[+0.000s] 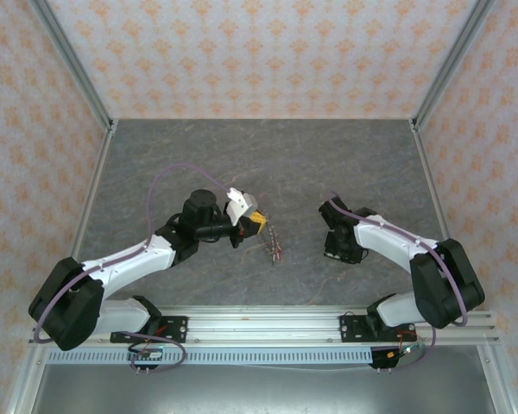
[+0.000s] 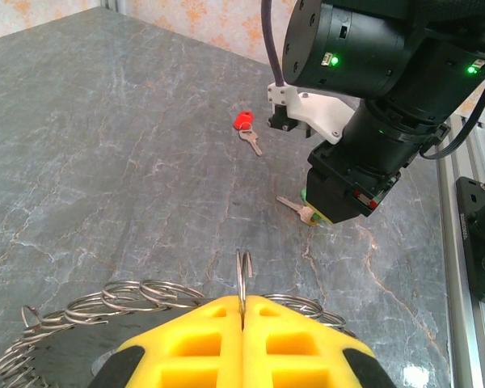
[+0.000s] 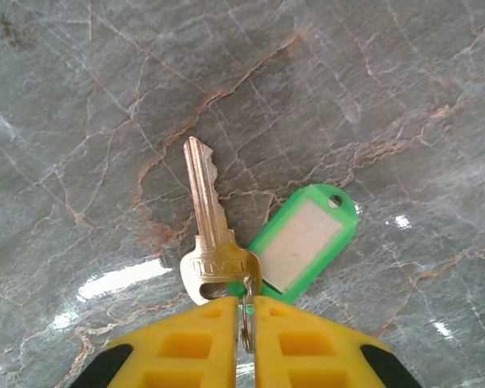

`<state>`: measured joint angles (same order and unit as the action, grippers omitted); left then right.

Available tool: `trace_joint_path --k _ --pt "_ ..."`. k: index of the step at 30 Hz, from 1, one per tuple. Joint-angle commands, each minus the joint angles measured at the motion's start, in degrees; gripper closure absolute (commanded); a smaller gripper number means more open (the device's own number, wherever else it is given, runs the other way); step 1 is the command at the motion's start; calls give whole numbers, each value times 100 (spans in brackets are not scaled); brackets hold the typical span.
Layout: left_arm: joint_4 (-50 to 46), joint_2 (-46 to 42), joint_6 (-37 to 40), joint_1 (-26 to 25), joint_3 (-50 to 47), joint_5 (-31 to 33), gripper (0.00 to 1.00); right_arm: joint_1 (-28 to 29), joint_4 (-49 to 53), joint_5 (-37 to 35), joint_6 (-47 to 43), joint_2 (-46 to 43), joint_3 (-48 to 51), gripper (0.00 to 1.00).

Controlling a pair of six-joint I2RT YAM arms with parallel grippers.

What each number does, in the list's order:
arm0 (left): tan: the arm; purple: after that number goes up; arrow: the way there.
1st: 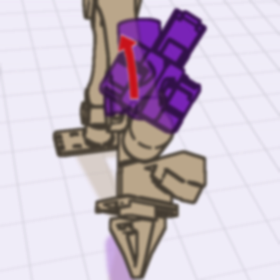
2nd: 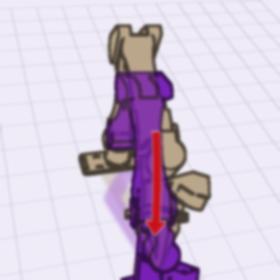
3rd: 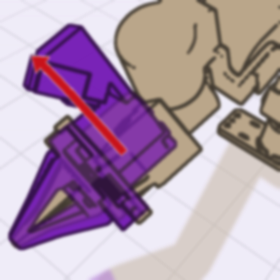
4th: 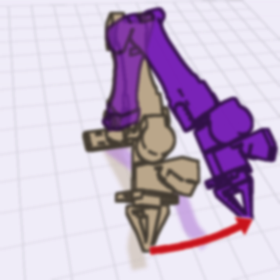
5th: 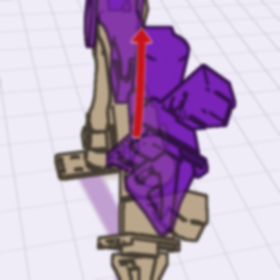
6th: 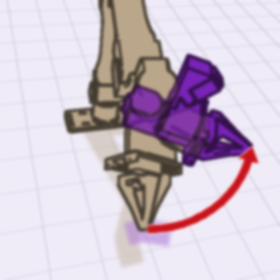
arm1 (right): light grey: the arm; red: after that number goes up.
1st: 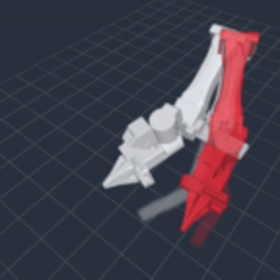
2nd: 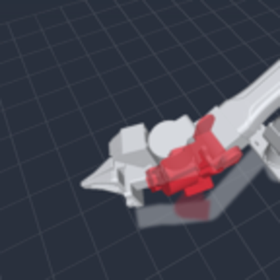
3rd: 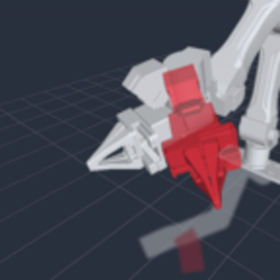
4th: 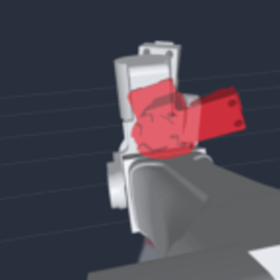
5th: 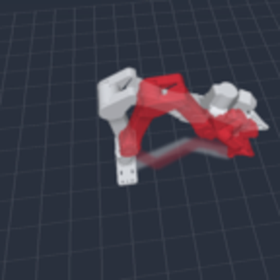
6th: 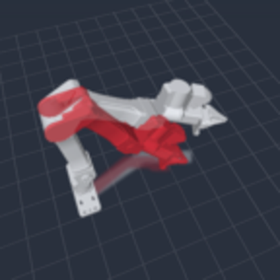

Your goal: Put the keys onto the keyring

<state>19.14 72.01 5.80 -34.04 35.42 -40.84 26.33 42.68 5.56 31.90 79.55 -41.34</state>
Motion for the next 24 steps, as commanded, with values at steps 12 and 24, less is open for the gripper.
trace_joint_path --k 12,24 --pt "196 -225 -67 -37 119 65 100 22 282 -117 -103 -134 -7 94" --pt "117 -240 -40 -41 149 40 100 28 -951 884 -653 -1992 130 98"
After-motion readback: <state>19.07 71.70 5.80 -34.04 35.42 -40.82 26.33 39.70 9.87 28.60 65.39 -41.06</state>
